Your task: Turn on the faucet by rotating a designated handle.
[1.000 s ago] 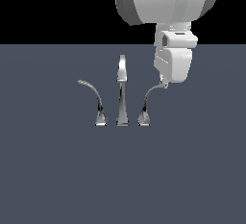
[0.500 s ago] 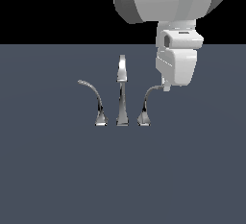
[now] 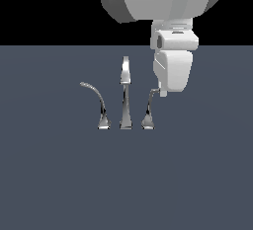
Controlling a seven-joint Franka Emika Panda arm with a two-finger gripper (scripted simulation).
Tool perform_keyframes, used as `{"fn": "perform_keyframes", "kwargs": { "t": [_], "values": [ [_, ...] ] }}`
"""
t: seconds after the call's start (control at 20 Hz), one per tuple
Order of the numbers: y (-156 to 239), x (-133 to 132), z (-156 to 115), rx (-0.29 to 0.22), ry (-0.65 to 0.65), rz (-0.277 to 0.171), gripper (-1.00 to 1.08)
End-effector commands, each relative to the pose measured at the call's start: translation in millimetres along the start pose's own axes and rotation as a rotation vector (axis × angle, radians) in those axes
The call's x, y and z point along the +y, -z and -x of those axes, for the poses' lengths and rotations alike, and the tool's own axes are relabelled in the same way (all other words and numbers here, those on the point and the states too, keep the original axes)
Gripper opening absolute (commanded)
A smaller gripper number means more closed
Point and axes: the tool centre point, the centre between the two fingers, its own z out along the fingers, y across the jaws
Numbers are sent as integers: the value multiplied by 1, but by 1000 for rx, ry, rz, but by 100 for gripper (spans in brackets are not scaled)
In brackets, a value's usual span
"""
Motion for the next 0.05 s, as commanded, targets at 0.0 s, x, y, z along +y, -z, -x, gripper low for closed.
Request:
{"fn": "perform_keyframes", "kwargs": {
  "t": [0.0],
  "values": [
    [1,3,24,-3,32,3,-100]
  ]
}}
